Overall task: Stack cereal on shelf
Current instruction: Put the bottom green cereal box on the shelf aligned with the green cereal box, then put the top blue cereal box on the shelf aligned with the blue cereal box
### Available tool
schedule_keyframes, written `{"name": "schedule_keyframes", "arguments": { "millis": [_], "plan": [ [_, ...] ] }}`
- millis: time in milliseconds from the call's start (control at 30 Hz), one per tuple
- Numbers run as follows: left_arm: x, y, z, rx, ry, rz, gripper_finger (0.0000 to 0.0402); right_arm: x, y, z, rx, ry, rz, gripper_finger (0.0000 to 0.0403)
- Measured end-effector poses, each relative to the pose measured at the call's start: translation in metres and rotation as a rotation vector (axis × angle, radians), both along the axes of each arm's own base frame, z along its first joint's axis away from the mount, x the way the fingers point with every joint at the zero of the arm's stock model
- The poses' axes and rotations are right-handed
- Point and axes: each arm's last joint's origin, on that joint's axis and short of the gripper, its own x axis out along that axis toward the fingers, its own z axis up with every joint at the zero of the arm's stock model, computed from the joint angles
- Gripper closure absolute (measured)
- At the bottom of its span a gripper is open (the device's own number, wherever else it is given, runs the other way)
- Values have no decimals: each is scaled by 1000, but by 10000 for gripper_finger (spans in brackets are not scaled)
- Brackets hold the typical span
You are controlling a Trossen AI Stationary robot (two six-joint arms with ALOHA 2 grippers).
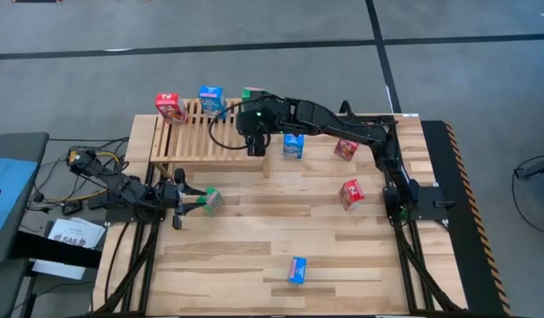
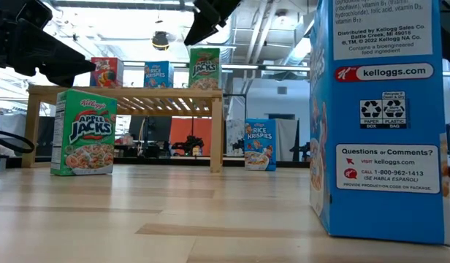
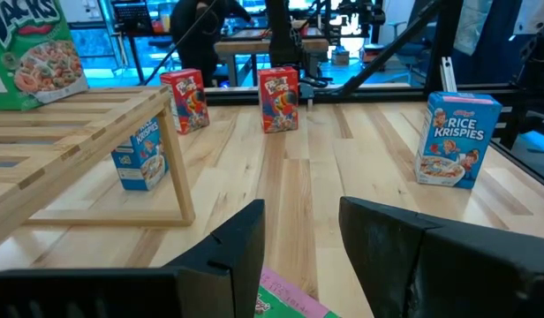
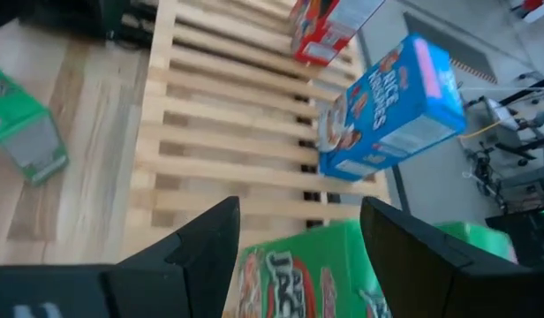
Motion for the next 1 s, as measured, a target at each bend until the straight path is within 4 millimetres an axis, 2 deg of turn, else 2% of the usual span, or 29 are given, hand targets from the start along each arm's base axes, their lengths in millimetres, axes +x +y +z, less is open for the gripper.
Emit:
{"name": "schedule_keyframes", "arguments": {
  "millis": [200,400,767,1000],
  "plan": [
    [0,0,0,0,0,0,264,-5,5,8,-6,-10,12,142],
    [0,0,0,0,0,0,264,-18,24,20,8,24,43,142],
    [0,0,0,0,0,0,264,-57,65,25,228,220,-14,142],
    [0,0,0,0,0,0,264,-65,78,25,352,247,-3,142]
  ]
}}
